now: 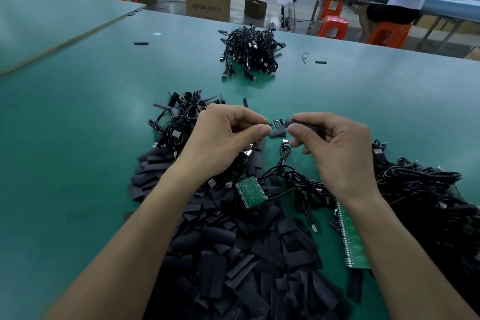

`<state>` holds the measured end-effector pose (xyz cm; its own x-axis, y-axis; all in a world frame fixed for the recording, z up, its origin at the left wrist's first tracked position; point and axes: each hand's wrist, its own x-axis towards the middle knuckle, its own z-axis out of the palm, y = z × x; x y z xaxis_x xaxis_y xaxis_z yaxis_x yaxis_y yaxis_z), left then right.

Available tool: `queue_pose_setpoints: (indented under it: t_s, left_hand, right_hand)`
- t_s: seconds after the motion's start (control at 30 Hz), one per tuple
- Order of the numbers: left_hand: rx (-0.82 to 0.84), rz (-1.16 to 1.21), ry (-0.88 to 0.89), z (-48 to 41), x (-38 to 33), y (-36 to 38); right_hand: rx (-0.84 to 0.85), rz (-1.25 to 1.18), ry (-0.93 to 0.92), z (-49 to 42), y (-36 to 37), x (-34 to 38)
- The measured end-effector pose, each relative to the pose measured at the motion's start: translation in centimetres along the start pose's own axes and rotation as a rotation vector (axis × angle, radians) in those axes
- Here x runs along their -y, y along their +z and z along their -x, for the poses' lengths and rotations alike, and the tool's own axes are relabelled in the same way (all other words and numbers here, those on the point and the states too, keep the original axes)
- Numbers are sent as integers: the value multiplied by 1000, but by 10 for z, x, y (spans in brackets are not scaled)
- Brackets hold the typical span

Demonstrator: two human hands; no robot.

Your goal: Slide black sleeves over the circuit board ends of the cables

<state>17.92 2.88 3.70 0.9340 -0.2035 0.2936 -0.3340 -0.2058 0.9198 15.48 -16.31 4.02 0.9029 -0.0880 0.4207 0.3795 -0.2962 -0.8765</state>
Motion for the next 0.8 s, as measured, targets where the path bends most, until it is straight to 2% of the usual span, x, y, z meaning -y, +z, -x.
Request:
queue_pose_setpoints:
  t_s: [0.4,0.8]
  left_hand:
    - [16,25,-8,0,-1,1]
    - [48,25,15,-1,3,0]
  right_hand:
    - [-28,33,-24,1,3,1]
    - [109,-42,-13,-2,-6,1]
